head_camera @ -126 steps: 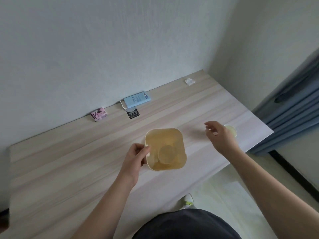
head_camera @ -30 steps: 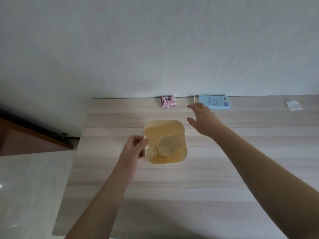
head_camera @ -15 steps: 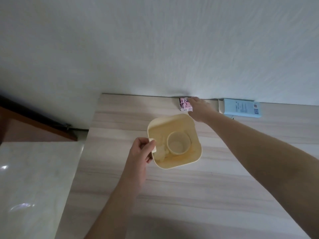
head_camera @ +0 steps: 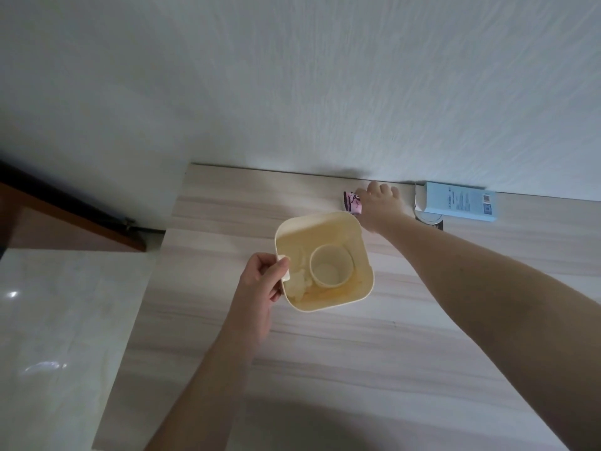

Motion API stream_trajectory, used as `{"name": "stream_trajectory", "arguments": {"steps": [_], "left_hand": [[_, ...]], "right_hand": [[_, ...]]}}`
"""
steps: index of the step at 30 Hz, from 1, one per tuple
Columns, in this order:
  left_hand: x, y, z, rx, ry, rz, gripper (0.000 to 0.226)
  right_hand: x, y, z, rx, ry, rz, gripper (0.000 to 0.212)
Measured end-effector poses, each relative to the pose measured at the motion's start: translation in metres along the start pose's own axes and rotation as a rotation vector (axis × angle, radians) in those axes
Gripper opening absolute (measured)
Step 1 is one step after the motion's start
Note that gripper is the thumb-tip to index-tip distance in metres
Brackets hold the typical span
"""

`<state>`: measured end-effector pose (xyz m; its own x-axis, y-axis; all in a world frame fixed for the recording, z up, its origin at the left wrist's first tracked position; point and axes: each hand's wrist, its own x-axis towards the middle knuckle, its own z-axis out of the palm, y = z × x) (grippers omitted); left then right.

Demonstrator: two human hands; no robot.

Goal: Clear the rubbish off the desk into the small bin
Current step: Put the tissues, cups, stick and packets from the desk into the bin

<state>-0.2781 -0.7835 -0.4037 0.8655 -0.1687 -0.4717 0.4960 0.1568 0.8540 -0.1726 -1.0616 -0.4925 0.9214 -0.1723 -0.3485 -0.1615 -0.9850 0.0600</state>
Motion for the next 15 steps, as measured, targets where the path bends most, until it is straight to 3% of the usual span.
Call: {"name": "stream_trajectory", "arguments": {"steps": [5,10,15], "left_hand": [[-0.007,-0.003,0.003,0.007,0.006,0.007,0.042],[-0.013,-0.006,0.009,0.002,0.006,0.008,0.033],[-0.024,-0.01,0.018,0.002,0.002,-0.003,0.033]], "right_hand": [[-0.02,0.002,0.005,0.028,0.007,-0.034,0.053],[-0.052,0.01,0.011,-0.014,-0.075,-0.07,0.066],[-0.09,0.04,0.018,0.224,-0.206,0.037,0.053]]}}
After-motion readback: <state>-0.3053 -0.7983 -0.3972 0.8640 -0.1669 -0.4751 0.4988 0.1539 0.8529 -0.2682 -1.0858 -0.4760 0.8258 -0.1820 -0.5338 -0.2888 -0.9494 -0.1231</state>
